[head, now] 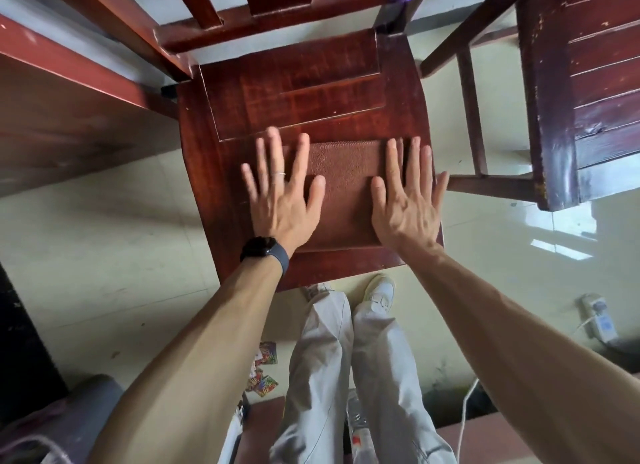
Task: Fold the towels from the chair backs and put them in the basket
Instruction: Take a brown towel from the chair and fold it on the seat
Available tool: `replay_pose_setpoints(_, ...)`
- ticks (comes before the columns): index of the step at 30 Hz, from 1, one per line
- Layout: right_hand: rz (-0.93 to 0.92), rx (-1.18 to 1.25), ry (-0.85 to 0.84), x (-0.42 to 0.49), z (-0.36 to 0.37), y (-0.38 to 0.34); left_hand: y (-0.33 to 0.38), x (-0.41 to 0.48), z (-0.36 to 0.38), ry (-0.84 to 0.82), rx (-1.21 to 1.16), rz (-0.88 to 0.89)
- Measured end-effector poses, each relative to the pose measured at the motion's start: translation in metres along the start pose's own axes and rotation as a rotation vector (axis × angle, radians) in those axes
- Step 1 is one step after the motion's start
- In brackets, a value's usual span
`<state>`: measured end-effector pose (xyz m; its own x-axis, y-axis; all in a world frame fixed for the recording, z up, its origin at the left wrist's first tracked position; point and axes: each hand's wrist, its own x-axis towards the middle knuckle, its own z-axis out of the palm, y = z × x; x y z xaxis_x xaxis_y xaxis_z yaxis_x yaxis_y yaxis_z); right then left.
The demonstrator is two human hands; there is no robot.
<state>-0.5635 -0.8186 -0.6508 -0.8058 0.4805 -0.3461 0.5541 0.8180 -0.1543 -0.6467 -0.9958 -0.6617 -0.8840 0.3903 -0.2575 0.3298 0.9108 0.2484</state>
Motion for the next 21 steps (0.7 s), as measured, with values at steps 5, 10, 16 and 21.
replay_pose_setpoints(5, 0.25, 0.496, 0.013, 0.002, -0.029, -0.005, -0.001, -0.017, -0.032, 0.078, -0.144, -0.168)
replay_pose_setpoints(10, 0.586, 0.83, -0.253, 0.013, -0.047, -0.006, 0.011, -0.012, -0.048, -0.051, -0.686, -0.577)
replay_pose_setpoints(16, 0.639, 0.978, -0.407, 0.021, -0.061, 0.003, 0.002, 0.003, -0.045, -0.226, -0.945, -0.821)
replay_pose_setpoints(21, 0.575, 1.07, -0.41, 0.008, -0.062, 0.016, -0.004, 0.0, -0.047, -0.263, -1.019, -0.785)
